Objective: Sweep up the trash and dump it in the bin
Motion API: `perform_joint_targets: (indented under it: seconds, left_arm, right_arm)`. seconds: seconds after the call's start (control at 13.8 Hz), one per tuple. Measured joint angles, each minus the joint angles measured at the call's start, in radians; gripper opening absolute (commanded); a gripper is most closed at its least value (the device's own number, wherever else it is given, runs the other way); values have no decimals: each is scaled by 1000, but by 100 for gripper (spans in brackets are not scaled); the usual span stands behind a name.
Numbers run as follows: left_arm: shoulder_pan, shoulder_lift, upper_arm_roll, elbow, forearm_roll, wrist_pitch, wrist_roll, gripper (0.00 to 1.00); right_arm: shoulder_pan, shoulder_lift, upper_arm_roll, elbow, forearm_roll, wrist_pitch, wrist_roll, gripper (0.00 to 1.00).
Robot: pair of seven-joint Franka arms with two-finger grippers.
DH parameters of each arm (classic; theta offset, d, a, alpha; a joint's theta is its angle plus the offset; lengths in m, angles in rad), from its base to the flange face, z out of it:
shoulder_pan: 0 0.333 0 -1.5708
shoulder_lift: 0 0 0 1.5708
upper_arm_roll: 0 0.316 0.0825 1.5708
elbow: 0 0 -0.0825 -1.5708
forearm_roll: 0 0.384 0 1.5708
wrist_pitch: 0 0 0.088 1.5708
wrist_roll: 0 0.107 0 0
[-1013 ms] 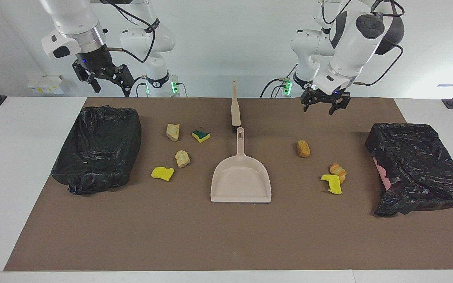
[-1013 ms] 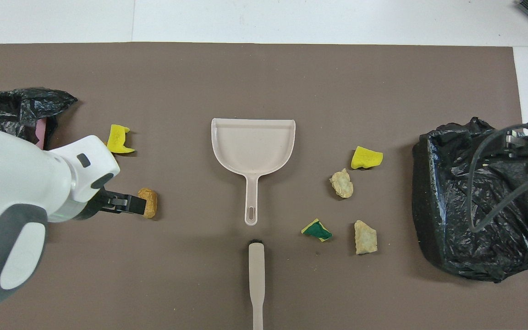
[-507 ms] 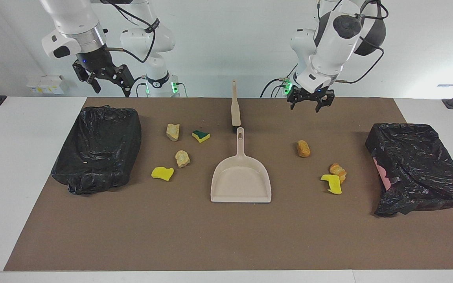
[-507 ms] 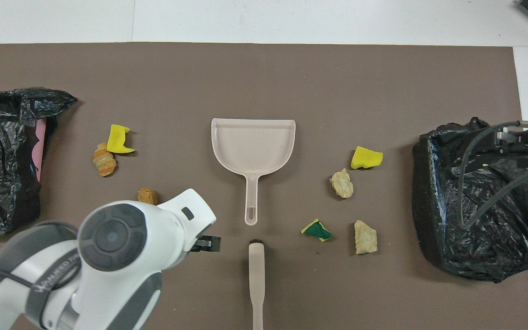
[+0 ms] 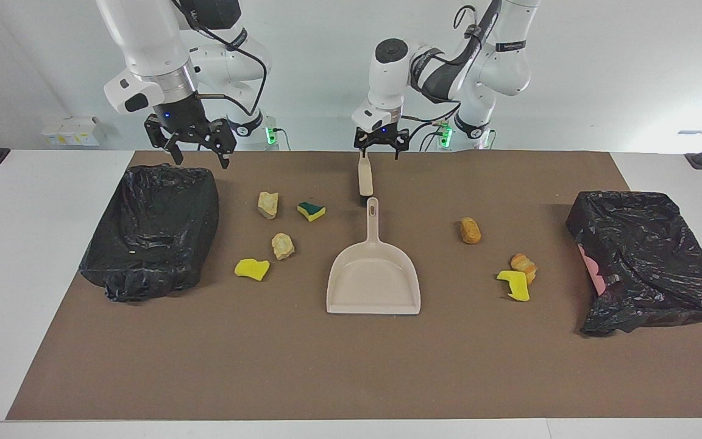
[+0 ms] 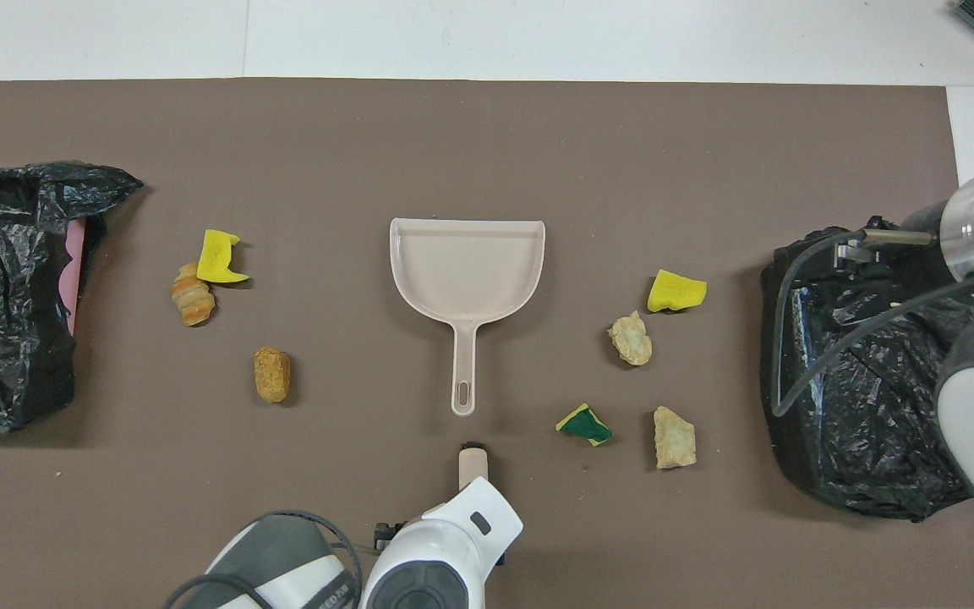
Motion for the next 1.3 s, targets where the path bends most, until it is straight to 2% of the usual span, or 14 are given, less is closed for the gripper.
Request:
perform_joint_targets:
  seconds: [0.43,0.65,0.8,1.09,1.16,1.23,1.3]
  left_arm:
    - [-157,25,1,-94,0,128,-154,100]
    - [-202,104,1,-103,0,213,-178,100]
    - [-215,128,1,-98,0,229,-184,100]
    - [-215,121,1,-76,0,200,-184,100]
    - [-215,120,1,-65,0,173,-184,95]
    - [-215,117,1,-52,0,143,-184,81]
    - [-215,113,1,-43,-2,120,-184,58]
  right_arm:
    - [13,-5,1,-8,0,0,30,100]
    - [14,-6,1,-11,0,0,37,100]
    - [22,-6,1,-11,0,0,60,100]
    - [33,-7,1,-11,1,0,74,100]
    - [37,-7,1,-11,2,0,91,100]
    - [43,-7,1,-12,2,0,107,100]
    - [48,-7,2,-14,2,0,117,100]
